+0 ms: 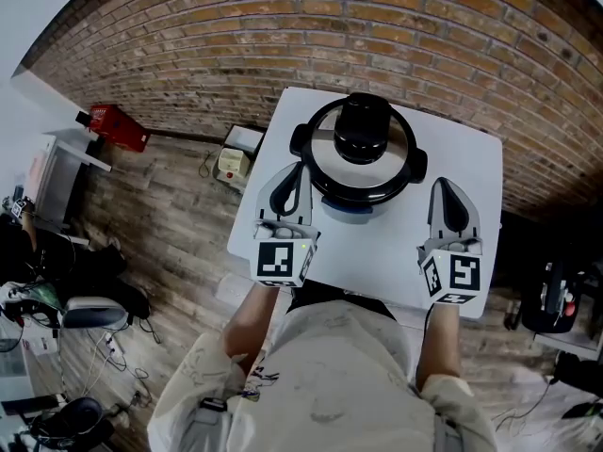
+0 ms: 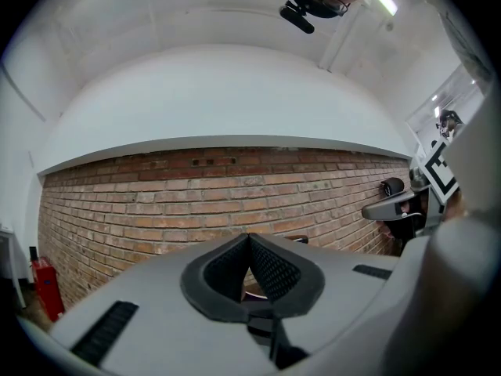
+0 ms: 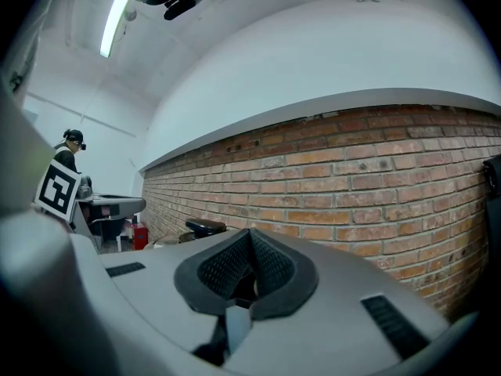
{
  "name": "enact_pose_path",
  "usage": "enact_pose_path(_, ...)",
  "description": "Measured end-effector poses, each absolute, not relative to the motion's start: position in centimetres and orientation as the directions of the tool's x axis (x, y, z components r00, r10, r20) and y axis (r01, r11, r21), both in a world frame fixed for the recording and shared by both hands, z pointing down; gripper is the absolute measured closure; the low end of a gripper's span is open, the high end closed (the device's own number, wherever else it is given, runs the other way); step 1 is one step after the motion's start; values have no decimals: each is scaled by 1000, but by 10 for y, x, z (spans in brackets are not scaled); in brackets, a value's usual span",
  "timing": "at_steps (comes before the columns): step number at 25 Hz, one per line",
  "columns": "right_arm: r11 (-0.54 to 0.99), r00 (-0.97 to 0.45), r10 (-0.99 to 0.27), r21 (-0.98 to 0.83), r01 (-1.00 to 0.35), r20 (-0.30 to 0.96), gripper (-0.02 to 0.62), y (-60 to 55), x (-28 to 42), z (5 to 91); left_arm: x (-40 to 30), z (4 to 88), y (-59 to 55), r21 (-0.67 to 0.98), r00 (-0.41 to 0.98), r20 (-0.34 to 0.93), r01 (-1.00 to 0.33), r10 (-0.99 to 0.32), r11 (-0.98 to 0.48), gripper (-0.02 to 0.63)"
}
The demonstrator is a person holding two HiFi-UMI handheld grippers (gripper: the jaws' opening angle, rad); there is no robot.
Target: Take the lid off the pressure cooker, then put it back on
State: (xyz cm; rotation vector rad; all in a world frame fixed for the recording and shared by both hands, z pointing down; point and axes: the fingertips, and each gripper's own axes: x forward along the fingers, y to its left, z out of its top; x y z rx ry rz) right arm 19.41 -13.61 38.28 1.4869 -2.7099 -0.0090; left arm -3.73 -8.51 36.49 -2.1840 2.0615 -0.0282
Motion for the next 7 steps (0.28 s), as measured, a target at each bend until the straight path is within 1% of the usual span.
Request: enact_pose_path(7, 539, -538, -842, 25, -842, 49, 578, -138, 195, 383, -37, 365, -86, -114, 58, -78, -992, -995, -49, 591)
